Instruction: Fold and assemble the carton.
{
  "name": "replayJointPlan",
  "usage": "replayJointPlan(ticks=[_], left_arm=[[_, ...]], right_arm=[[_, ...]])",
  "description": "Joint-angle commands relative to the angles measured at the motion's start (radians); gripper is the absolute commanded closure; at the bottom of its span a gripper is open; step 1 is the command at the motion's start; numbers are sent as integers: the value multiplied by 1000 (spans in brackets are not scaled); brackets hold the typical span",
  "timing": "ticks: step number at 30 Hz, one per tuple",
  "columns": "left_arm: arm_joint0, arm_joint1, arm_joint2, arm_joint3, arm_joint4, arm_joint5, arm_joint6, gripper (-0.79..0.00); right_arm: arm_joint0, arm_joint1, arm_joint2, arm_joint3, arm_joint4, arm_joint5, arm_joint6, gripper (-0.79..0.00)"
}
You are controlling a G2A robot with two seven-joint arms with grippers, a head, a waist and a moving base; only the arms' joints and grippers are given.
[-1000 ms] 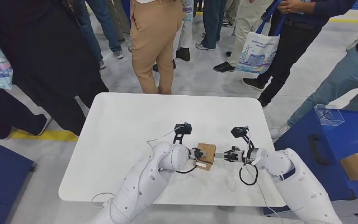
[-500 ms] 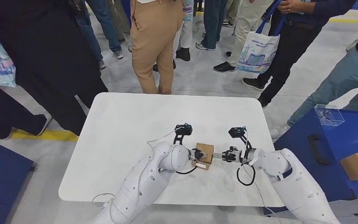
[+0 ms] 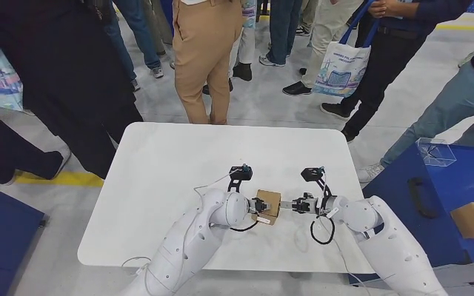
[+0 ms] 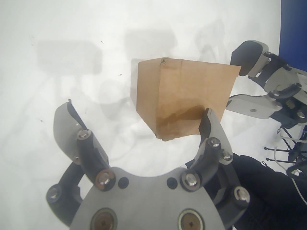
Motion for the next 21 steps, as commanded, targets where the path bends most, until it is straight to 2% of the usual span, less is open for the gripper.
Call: replayJointPlan(ticks=[1, 4, 10, 15, 21], left_arm=[[1, 0, -1, 1, 2, 0, -1, -785], [4, -1, -3, -3, 6, 4, -5, -785], [22, 4, -21, -39, 24, 5, 11, -785], [60, 16, -66, -120, 41, 26, 45, -785], [113, 27, -123, -217, 18, 31, 66, -785]], right_arm=[[-3, 0, 12, -13, 30, 5, 1, -785], [-11, 0, 18, -34, 46, 14, 7, -785], [-3, -13, -44, -27, -55, 73, -34, -785], [13, -22, -78, -10, -86, 86, -21, -785], [1, -18, -41, -41, -44, 102, -10, -785]])
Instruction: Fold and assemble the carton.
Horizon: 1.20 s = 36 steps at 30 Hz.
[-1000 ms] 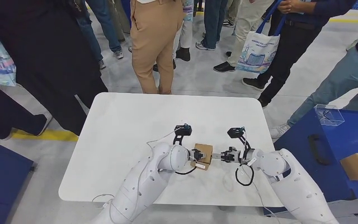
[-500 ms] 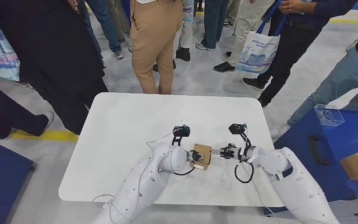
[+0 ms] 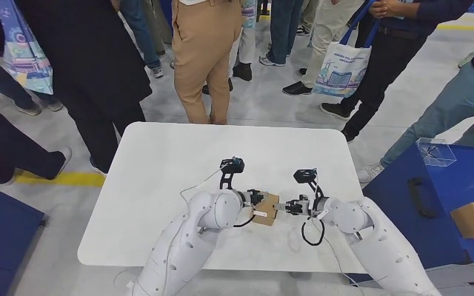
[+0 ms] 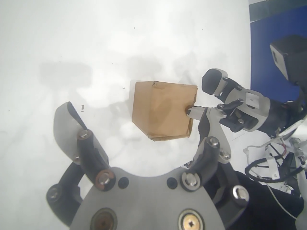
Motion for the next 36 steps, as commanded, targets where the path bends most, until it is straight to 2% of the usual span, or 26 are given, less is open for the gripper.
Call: replayJointPlan(ticks=[1, 16, 18, 23, 25, 27, 29, 30, 32, 36], left_arm=[[4, 1, -5, -8, -3, 1, 2, -785], [13, 1, -4, -20, -9, -15, 21, -785], [78, 4, 4, -85, -19, -86, 115, -785], [320, 30, 86, -242, 242, -172, 464, -785], [415, 42, 115, -269, 380, -170, 640, -785], [489, 52, 147, -250, 532, -145, 817, -785], [520, 57, 167, -193, 632, -122, 937, -785], [521, 56, 174, -161, 653, -121, 960, -785], [508, 53, 187, -109, 677, -130, 978, -785], [447, 29, 211, 14, 732, -24, 999, -785]], right_arm=[[-1, 0, 4, -4, 4, 3, -2, -785], [-5, -1, 10, -5, 22, 2, -14, -785], [-13, -1, 49, -3, 97, 31, -41, -785], [-67, 6, 118, -44, 124, 89, -122, -785], [-90, 8, 136, -61, 134, 92, -140, -785], [-108, 9, 145, -73, 136, 106, -155, -785], [-123, 6, 142, -83, 140, 118, -171, -785], [-123, 6, 142, -83, 140, 118, -171, -785], [-123, 6, 142, -83, 140, 118, -171, -785], [-123, 6, 142, -83, 140, 118, -171, -785]])
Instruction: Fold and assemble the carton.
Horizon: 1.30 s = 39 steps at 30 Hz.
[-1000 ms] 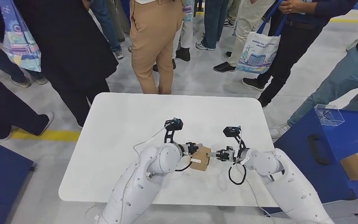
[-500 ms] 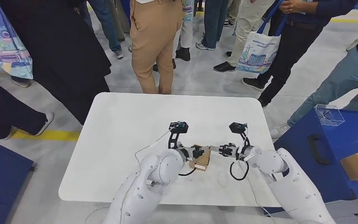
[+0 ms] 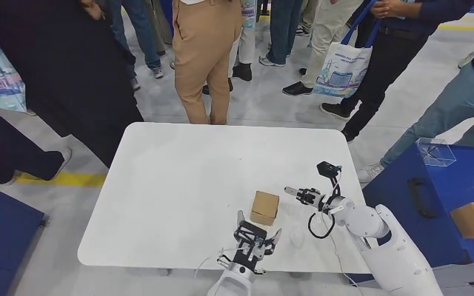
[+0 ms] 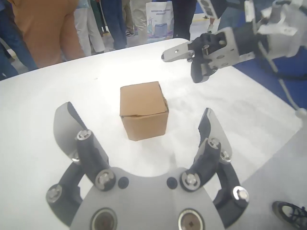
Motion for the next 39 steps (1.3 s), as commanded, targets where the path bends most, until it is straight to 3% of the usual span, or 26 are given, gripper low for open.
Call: replayJointPlan(ticks=[1, 11, 20, 36, 37, 39], left_arm=[[-38, -16, 19, 68, 15, 55, 7, -785], [-211, -101, 82, 318, -88, 92, -40, -785], [-248, -144, 72, 397, -207, 52, 39, -785], [-217, -154, 19, 402, -225, 14, 140, -579], [-216, -155, 17, 401, -224, 15, 141, -554], [-213, -156, 13, 402, -219, 16, 147, -413]], right_arm=[[0, 0, 0, 0, 0, 0, 0, -785], [0, 0, 0, 0, 0, 0, 0, -785], [0, 0, 0, 0, 0, 0, 0, -785], [0, 0, 0, 0, 0, 0, 0, -785], [0, 0, 0, 0, 0, 0, 0, -785], [0, 0, 0, 0, 0, 0, 0, -785]])
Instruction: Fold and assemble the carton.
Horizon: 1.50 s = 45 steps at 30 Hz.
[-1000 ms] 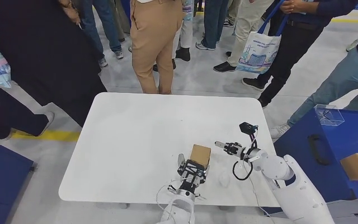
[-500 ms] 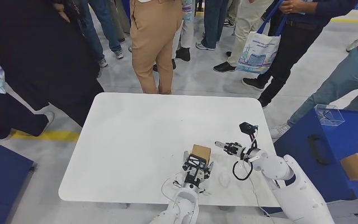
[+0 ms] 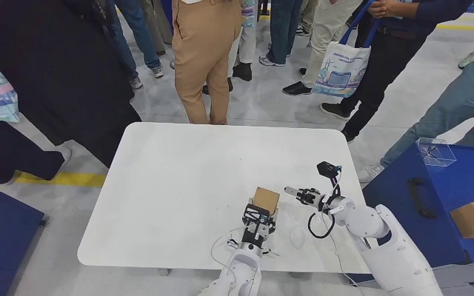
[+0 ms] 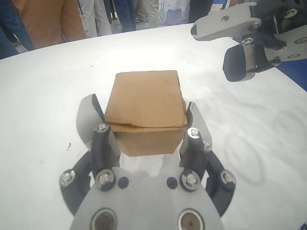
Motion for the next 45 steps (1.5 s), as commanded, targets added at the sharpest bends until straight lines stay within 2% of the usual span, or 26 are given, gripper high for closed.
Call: replayJointPlan(ticks=[1, 4, 8, 9, 11, 12, 14, 18, 21, 24, 26, 28, 31, 33, 35, 37, 38, 42, 45], left_arm=[[3, -1, -4, 0, 2, 2, 2, -382], [8, -3, -11, -4, 7, 3, 8, -302], [21, -2, -23, -27, 17, 9, 16, -268], [27, -2, -26, -41, 21, 12, 22, -215], [46, 1, -37, -78, 18, 12, 25, -40], [57, 3, -45, -104, 7, 4, 21, -3], [88, 8, -66, -173, -34, -40, 8, 0], [170, 29, -135, -345, -182, -206, -67, 0], [231, 47, -213, -465, -361, -356, -179, 0], [273, 63, -294, -535, -573, -493, -316, 0], [283, 70, -344, -546, -733, -555, -420, 0], [269, 77, -387, -526, -862, -578, -530, 0], [228, 83, -439, -463, -993, -562, -629, 0], [200, 85, -453, -418, -1018, -541, -656, 0], [177, 86, -454, -374, -1037, -515, -669, -311], [153, 87, -456, -329, -1042, -490, -673, -573], [143, 87, -457, -312, -1048, -481, -673, -785], [123, 91, -473, -271, -1059, -460, -656, -785], [142, 101, -515, -299, -1069, -465, -639, -785]], right_arm=[[0, 0, 0, 0, 0, 0, 0, -785], [0, 0, 0, 0, 0, 0, 0, -785], [0, 0, 0, 0, 0, 0, 0, -785], [-1, 0, 1, 0, 2, -1, -5, -785], [-7, 0, 25, 4, 46, -17, -9, -785], [-7, 1, 48, 8, 77, -22, -10, -785], [-11, 4, 96, 14, 142, -29, -21, -785], [-28, 11, 168, 12, 219, -49, 9, -785], [-41, 14, 185, 4, 221, -51, 34, -785], [-54, 15, 182, -9, 208, -56, 42, -785], [-60, 14, 174, -18, 194, -55, 44, -785], [-65, 14, 163, -26, 173, -54, 47, -785], [-68, 12, 147, -32, 148, -47, 40, -785], [-68, 10, 136, -37, 130, -44, 34, -785], [-69, 9, 127, -41, 117, -40, 25, -785], [-69, 7, 118, -44, 110, -34, 20, -785], [-68, 6, 113, -45, 104, -32, 19, -785], [-64, 3, 98, -49, 83, -21, 14, -785], [-64, 3, 98, -49, 83, -21, 14, -785]])
